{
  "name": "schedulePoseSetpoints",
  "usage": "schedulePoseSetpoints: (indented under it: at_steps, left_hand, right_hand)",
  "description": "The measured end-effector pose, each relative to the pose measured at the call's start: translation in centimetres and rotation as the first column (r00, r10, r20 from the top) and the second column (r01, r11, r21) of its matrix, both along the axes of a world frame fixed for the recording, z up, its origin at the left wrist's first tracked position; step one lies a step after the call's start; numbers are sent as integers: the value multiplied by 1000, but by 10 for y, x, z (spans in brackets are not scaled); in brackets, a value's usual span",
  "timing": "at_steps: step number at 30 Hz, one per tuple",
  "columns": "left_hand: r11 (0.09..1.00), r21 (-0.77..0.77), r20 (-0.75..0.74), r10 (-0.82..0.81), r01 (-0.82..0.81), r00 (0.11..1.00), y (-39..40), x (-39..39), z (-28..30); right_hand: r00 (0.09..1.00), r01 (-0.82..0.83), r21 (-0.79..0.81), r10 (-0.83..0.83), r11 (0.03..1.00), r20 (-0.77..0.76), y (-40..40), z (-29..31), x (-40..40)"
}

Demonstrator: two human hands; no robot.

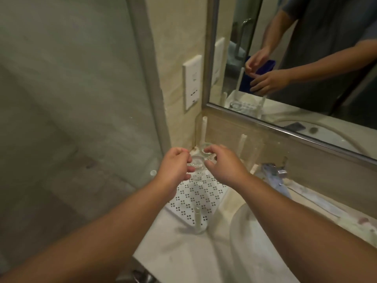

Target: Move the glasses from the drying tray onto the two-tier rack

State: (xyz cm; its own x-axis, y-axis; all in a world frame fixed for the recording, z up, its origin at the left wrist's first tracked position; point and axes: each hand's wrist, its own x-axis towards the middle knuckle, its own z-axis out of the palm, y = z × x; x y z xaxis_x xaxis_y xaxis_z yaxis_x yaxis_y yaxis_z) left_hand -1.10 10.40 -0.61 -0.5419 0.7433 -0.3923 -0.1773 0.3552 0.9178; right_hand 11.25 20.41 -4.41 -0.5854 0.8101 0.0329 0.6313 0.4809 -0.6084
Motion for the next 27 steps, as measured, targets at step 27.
schedulePoseSetpoints:
  at_steps: [27]
  left_hand:
    - [995, -94, 154, -6, 20, 988, -9, -24, -41]
  right_hand:
    - [841, -182, -47, 181, 982, 511, 21, -75, -65]
